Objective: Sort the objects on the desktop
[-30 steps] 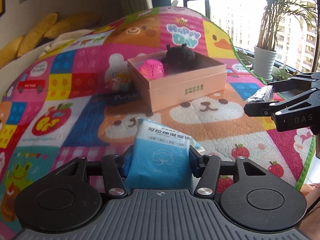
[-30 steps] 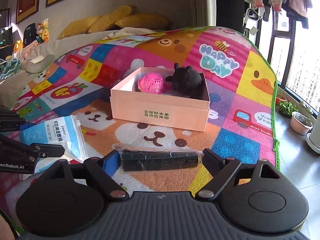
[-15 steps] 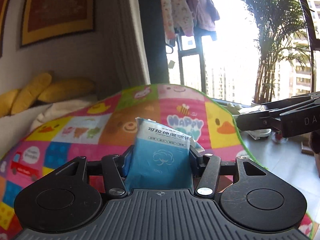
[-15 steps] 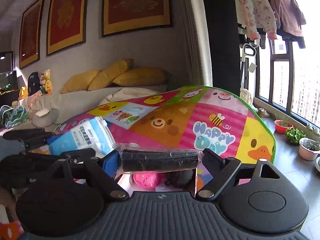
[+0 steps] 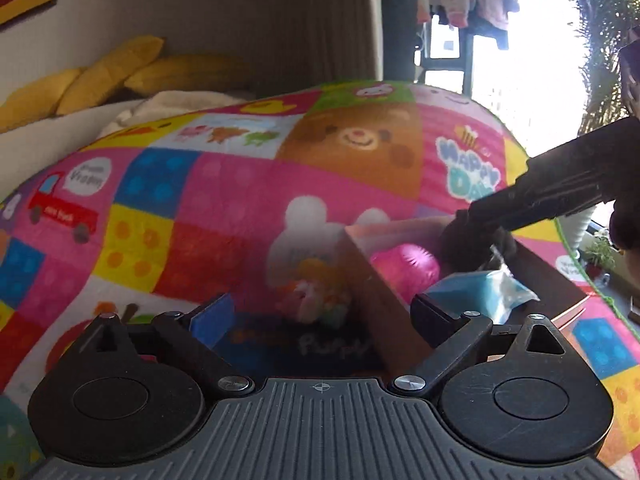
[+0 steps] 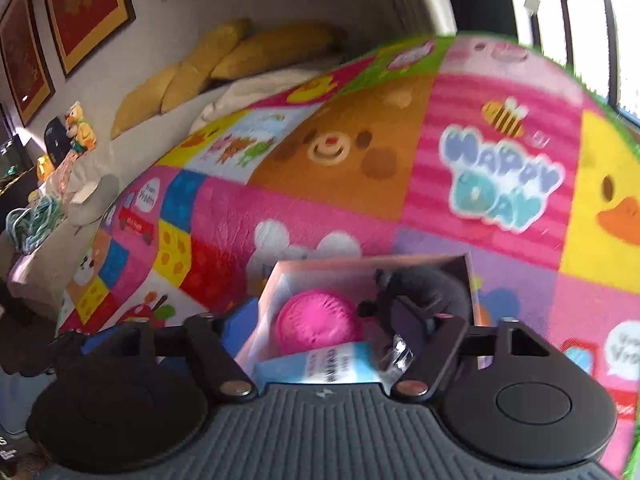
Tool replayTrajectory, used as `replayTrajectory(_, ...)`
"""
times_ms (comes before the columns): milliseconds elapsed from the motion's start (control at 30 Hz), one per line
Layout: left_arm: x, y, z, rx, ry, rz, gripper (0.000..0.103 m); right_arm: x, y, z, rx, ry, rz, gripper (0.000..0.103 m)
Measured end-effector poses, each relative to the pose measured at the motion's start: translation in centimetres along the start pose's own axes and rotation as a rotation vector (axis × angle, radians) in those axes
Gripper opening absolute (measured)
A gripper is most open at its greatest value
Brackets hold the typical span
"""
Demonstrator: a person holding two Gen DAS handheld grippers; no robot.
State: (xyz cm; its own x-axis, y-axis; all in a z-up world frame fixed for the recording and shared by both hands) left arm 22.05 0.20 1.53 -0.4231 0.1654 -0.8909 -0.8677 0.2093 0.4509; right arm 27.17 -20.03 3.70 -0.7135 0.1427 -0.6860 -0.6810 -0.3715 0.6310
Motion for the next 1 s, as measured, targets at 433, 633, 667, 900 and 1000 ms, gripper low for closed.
replayTrajectory(433,5.2,1.6,3.9,-0.014,0.178,0.044,0.103,0.4,-6.6,10.9,0.08,0.336,0.141,0.057)
replayTrajectory(633,6.0,1.9,4.9,-0.033,0.184,0.091,0.103,2.5,-15.7,14.6,0.173,0.491,0.286,0.07)
replayTrajectory(667,6.1,2.0,5.0,-0.027,0.187,0.096,0.103,2.9,-16.7,14.5,0.186,0.496,0.309,0.06)
replayTrajectory(900,6.7,2.2,4.8,0.011,0.188,0.11,0.103,3.4,-15.5,14.7,0.162,0.453,0.396,0.001)
replayTrajectory(1000,6.7,2.2,4.1,0.037,0.169,0.109,0.103,3.5,-11.8,17.0,-0.017,0.476,0.42,0.003)
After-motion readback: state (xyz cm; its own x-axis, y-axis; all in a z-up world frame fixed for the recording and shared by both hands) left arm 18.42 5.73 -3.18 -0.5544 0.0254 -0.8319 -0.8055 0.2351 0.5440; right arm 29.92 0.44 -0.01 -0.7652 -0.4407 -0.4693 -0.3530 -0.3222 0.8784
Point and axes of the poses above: each gripper's, at about its wrist camera, not at the fingertips, and y roughly against the way its jaws point, z to its left, x to its underside, the point moved 9 cm from there along -y, roughly the way its jaws point, and after that the axes turned 6 degrees about -y, right-handed, at the moved point
